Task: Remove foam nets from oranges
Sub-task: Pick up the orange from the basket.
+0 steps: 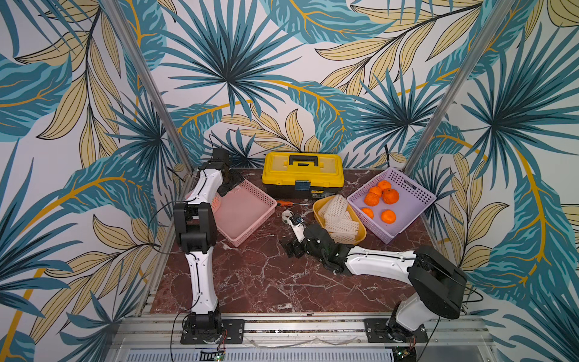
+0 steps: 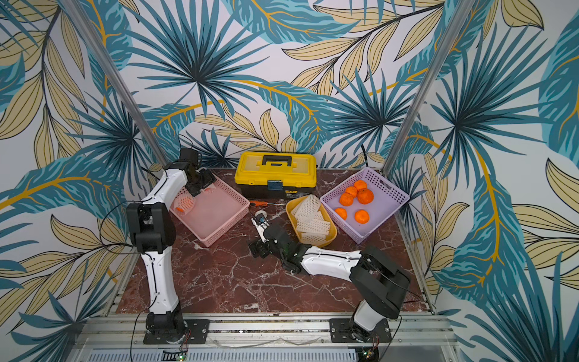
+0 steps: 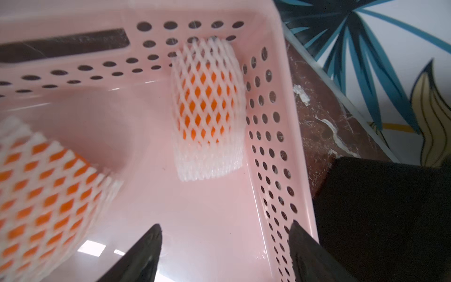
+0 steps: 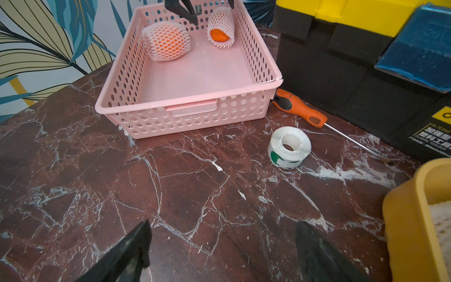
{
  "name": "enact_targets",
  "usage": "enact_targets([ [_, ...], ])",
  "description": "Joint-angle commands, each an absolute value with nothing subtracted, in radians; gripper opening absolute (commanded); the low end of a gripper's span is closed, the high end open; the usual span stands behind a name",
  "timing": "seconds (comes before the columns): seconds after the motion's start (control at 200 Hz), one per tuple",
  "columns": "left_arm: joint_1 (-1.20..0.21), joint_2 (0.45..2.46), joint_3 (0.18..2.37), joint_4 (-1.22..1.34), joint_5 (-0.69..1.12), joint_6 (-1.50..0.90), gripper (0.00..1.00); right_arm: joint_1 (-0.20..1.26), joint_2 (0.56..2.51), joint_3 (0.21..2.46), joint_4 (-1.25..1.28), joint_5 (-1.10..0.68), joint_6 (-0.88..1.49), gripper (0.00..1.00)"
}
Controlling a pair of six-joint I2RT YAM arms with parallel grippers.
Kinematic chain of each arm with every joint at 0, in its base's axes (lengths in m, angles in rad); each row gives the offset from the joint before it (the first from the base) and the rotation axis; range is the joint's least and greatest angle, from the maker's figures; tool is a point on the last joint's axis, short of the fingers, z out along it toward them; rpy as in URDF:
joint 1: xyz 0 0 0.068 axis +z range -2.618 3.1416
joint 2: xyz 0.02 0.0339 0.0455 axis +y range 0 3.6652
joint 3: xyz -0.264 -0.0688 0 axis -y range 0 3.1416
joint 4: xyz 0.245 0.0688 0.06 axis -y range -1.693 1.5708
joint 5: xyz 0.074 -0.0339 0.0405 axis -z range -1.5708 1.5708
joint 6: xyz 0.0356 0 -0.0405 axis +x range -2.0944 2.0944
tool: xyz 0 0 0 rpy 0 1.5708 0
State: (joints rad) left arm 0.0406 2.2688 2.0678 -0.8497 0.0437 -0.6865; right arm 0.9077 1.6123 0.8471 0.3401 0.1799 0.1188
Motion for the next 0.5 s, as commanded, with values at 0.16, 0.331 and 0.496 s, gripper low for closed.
enact_targets([
  [0.16, 0.059, 2.378, 2.207, -0.901, -0.105, -0.651, 0.8, 0.91, 1.611, 0.83, 0.369, 0.178, 0.116, 0.93],
  [0.331, 0.06, 2.487, 2.316, -0.901, -0.084, -0.601, 0.84, 0.91, 1.602, 0.827, 0.371, 0.166, 0.122, 0.93],
  [0.496, 0.073, 2.534, 2.362, -0.899, -0.113, -0.624, 0.84, 0.91, 1.603, 0.823, 0.38, 0.159, 0.122, 0.93],
])
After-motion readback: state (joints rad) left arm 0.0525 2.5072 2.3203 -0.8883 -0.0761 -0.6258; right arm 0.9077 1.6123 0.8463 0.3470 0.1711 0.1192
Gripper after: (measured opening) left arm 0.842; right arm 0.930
